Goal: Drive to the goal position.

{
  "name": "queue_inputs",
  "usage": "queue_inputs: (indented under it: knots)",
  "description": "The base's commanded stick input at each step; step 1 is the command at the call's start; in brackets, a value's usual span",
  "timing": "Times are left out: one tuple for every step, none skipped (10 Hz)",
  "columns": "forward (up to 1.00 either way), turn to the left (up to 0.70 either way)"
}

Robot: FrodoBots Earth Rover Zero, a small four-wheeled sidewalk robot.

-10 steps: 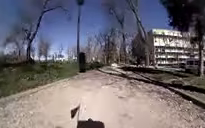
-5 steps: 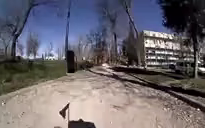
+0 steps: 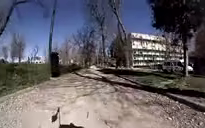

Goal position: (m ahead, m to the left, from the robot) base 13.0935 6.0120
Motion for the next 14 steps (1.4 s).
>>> queue_inputs:
  knots:
    - [0.98,0.0]
    - [0.98,0.0]
    - [0.98,0.0]
    - [0.98,0.0]
    - [0.98,0.0]
    - [0.98,0.0]
    - [0.98,0.03]
    - [0.98,0.19]
    - [0.98,0.34]
    - [0.98,0.37]
    - [0.98,0.38]
    - [0.98,0.39]
    - [0.98,0.36]
    - [0.98,0.22]
